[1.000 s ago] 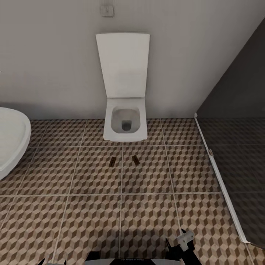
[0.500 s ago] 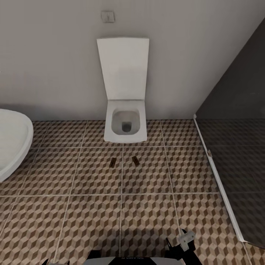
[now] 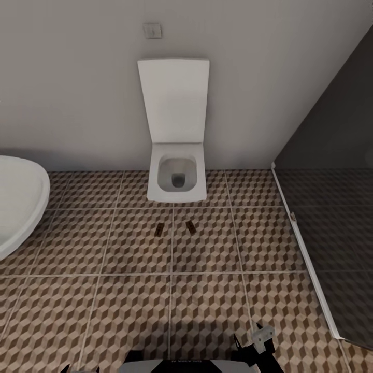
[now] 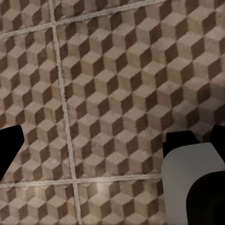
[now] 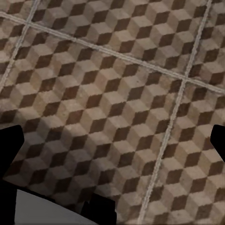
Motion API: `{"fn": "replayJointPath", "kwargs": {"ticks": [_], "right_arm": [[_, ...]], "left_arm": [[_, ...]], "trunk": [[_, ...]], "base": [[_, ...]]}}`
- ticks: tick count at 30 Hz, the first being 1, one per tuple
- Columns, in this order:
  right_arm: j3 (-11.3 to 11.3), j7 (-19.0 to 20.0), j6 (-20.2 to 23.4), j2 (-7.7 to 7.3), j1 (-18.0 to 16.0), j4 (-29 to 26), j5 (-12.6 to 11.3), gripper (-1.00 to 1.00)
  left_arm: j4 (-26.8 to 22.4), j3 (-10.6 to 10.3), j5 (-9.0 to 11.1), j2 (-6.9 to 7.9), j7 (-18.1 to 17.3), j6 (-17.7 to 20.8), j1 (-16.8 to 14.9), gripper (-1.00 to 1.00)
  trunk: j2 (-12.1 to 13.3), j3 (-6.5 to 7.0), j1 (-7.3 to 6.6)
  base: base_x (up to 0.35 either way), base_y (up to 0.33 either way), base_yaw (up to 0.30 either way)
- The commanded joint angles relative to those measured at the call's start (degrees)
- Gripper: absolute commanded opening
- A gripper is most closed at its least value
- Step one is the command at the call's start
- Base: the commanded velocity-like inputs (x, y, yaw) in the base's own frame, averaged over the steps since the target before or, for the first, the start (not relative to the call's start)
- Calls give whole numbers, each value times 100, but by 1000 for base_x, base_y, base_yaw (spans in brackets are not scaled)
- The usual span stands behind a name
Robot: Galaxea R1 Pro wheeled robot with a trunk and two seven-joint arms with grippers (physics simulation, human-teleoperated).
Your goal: Take the four mousetraps from the cabinet in the bathroom and place them on the bathroom floor. Make sure all four end up on the same floor surface, and ensure that at least two of them are either under or directly next to the same bathroom sink.
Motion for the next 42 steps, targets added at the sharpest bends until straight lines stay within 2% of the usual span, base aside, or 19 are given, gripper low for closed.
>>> {"fn": "replayJointPath", "kwargs": {"ticks": [1,8,42], "right_arm": [[50,-27,60,14,-1,-2,-27,100],[49,-22,238,57,-1,-2,-27,100],[49,-22,271,71,-1,-2,-27,100]], "left_arm": [[16,-49,7,-4,30,-25,-5,100],[22,-49,8,-5,31,-25,-4,100],[25,-49,16,-31,31,-6,3,100]], "trunk": [[40,16,-23],[320,142,-176],[1684,752,-923]], "base": [[0,0,0],[0,0,0],[0,0,0]]}}
